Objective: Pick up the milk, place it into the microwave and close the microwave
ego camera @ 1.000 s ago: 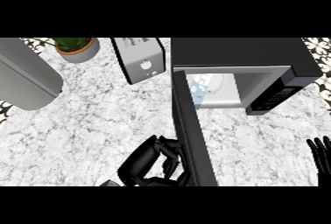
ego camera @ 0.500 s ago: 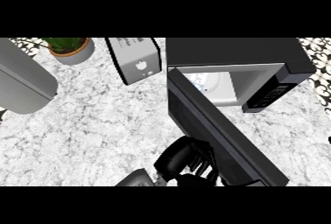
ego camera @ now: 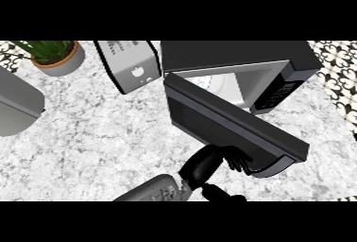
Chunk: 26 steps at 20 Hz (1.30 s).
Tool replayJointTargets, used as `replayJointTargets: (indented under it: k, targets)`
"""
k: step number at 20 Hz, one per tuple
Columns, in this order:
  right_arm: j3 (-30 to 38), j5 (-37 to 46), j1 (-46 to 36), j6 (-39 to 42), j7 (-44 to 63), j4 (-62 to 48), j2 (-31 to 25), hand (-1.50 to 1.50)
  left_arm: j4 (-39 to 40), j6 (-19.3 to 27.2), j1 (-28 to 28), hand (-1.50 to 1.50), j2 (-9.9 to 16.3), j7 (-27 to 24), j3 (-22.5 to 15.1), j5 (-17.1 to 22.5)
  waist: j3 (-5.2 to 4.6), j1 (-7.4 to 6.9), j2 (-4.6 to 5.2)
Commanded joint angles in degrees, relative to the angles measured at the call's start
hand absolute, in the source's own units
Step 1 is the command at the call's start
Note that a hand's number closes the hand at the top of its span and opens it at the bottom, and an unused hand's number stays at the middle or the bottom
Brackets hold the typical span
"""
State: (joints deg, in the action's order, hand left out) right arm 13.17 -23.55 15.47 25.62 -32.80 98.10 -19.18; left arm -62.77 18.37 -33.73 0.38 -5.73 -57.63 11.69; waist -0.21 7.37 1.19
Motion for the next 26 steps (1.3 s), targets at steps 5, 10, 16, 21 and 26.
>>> replayJointTargets:
  k: [5,10,16,21,26]
  targets:
    - [-1.38,-3.3,-2.79,3.63,2.9,4.25,-3.01,-1.5,-0.53,3.6,-7.94,1.5,-0.37,-6.15,2.98,10.73,-0.28,5.1,1.11]
    - [-2.05,-4.83,-3.88,5.33,3.86,6.34,-4.37,-1.5,2.3,5.2,-12.38,1.5,-0.37,-7.77,3.82,14.18,-0.18,8.21,1.74]
    - [-0.81,-7.53,-4.84,6.18,5.63,7.36,-6.68,-1.5,6.15,6.81,-18.42,1.5,-0.37,-7.91,6.37,17.92,-0.05,11.26,2.25]
    - [-1.39,-9.4,-6.5,7.32,7.16,7.47,-8.1,-1.5,8.41,7.44,-22.64,1.5,-0.37,-7.87,7.04,20.98,0.12,12.71,2.99]
    - [-0.95,-10.74,-7.41,8.22,8.44,8.21,-10.13,-1.5,11.23,8.79,-25.43,1.5,-0.35,-8.8,7.99,23.06,0.15,15.1,3.57]
